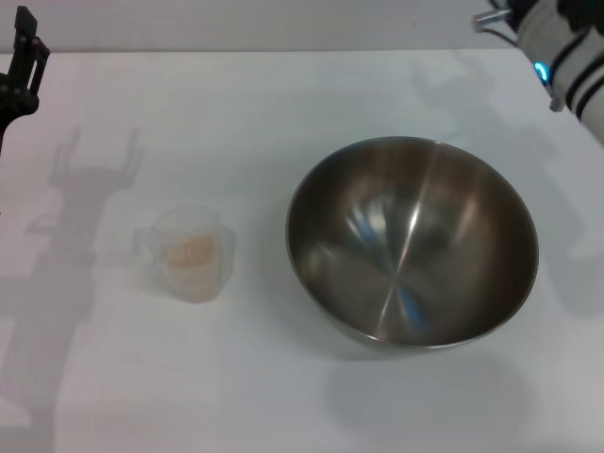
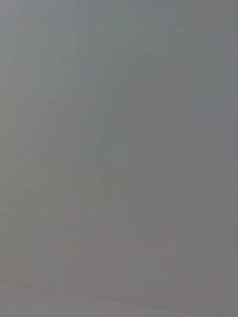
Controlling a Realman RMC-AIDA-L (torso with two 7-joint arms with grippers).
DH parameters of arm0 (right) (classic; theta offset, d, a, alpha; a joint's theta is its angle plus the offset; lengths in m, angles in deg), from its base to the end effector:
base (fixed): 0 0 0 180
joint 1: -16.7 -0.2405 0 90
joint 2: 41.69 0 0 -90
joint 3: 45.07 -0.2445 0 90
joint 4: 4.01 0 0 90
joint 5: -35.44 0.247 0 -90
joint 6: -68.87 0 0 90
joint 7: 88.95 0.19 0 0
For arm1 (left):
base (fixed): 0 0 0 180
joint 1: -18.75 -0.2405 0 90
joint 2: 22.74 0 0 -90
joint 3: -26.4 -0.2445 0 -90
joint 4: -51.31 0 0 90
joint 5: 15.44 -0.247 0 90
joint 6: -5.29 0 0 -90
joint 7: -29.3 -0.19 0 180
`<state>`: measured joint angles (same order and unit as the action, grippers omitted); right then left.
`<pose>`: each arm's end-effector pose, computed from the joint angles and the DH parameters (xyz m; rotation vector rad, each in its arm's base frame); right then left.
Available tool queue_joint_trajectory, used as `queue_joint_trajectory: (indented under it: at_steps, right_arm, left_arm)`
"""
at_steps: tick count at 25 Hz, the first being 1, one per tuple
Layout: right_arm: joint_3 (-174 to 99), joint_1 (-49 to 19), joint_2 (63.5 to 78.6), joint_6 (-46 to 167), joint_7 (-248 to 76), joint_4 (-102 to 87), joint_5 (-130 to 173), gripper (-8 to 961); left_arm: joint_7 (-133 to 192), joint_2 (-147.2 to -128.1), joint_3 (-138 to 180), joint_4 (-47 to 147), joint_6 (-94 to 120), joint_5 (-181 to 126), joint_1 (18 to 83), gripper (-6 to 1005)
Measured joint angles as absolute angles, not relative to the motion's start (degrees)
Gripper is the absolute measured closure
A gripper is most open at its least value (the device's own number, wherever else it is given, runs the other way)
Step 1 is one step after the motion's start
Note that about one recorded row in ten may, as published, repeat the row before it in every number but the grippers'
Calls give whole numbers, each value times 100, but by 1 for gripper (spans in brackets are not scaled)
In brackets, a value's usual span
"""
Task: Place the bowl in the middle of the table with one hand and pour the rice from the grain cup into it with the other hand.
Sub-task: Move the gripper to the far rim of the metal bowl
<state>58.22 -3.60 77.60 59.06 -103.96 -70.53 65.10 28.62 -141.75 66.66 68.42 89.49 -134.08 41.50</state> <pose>0.1448 0.4824 -0.0196 -1.8069 0.4672 0.6253 -0.2824 0.3713 -0.0048 -1.4092 -0.2980 -0.9112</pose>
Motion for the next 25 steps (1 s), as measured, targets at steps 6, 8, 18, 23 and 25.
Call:
queue_joint_trajectory:
  at_steps: [6, 8, 18, 23, 25]
  right_arm:
    - [4900, -345, 7746, 10359, -10223, -9354, 6561, 317]
    - [4335, -660, 7738, 12314, -10084, -9999, 6570, 318]
    - [2807, -2135, 7668, 15917, -10199, -9367, 6694, 323]
    - [2740, -2359, 7621, 16202, -10463, -8822, 6421, 326]
    - [2739, -2367, 7620, 16209, -10496, -8773, 6323, 327]
  left_arm:
    - [2883, -14169, 6690, 6842, 8949, -13410, 4127, 214]
    - [2890, -14166, 6728, 6844, 8948, -13407, 4105, 214]
    - [2914, -14157, 6844, 6896, 9056, -13398, 4022, 215]
    - [2914, -14157, 6844, 6889, 9149, -13400, 4004, 215]
    - [2913, -14157, 6844, 6889, 9154, -13400, 4002, 215]
